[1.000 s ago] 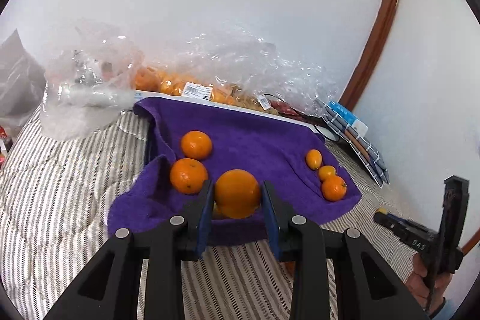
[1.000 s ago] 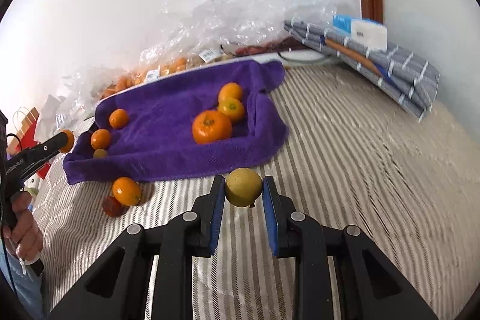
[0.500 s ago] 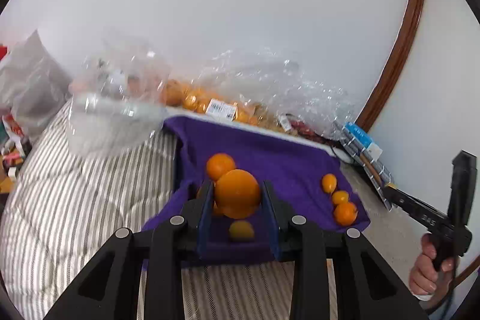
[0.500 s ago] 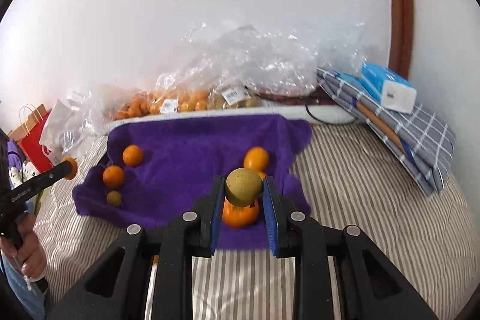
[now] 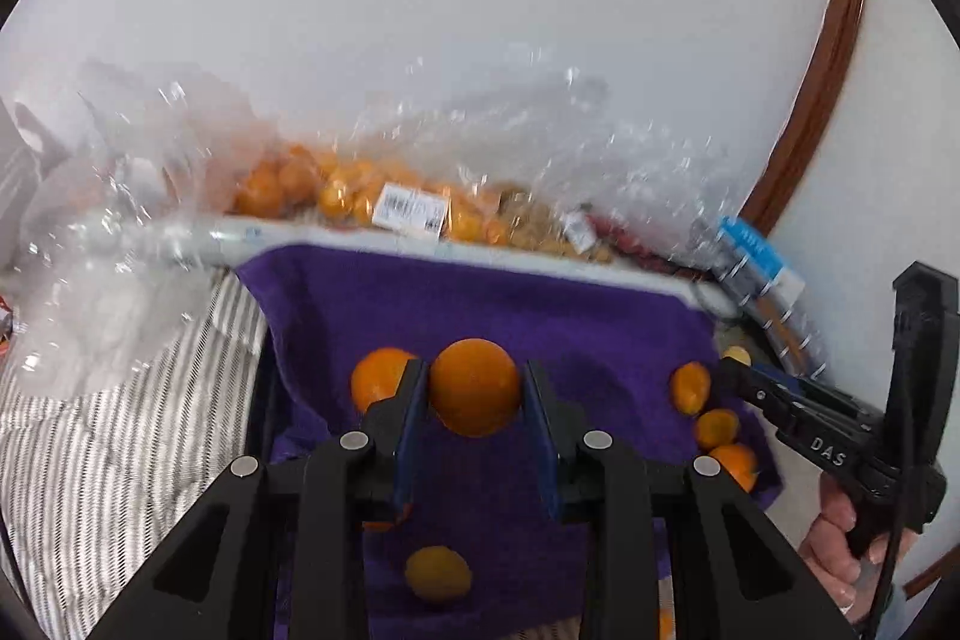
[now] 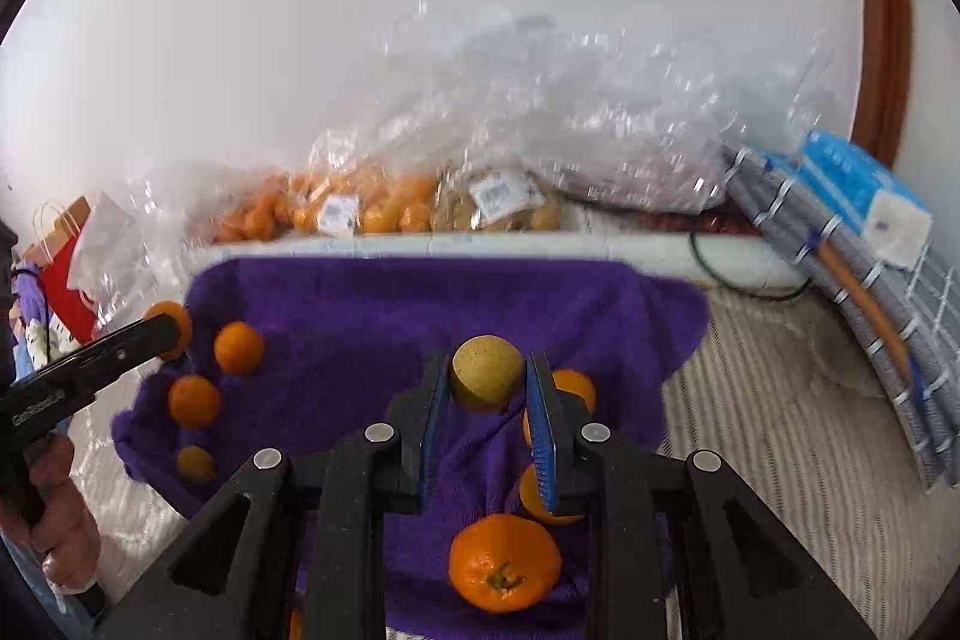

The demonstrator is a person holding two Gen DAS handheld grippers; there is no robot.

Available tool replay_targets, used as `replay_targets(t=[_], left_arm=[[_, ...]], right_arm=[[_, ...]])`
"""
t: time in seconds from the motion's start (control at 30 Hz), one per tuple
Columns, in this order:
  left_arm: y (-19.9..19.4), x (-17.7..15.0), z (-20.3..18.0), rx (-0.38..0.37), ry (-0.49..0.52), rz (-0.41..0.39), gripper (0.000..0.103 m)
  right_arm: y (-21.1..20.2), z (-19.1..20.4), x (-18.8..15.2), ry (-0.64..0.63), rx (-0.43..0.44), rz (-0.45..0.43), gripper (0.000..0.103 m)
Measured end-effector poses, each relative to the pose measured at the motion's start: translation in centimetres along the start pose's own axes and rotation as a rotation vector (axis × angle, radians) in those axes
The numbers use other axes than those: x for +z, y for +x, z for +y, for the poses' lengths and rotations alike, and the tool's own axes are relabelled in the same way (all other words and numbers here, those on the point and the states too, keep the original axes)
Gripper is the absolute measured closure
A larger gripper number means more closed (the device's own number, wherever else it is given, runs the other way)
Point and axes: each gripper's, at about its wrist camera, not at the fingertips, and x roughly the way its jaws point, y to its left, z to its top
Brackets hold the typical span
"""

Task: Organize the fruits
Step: 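Carry the held orange and yellow-green fruit over the towel with both tools, then lower both fruits onto the towel and open both tools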

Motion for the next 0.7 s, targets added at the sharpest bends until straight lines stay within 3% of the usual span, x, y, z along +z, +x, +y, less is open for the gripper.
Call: replay_targets(t=[0.13, 0.37, 0.7], left_arm=[[1.3, -1.1, 0.0, 0.034, 0.046, 0.034, 0.073], [2.2, -1.7, -0.3, 0.03, 0.07, 0.046, 0.073], [2.9, -1.9, 0.1, 0.024, 0.05, 0.054, 0.073]], right_arm=[[1.6, -0.2, -1.0, -0.015, 0.019, 0.035, 0.078], [2.7, 0.9, -1.7, -0.068, 0.024, 0.068, 0.078], [3.3, 0.7, -2.5, -0.087, 0.02, 0.098, 0.077]])
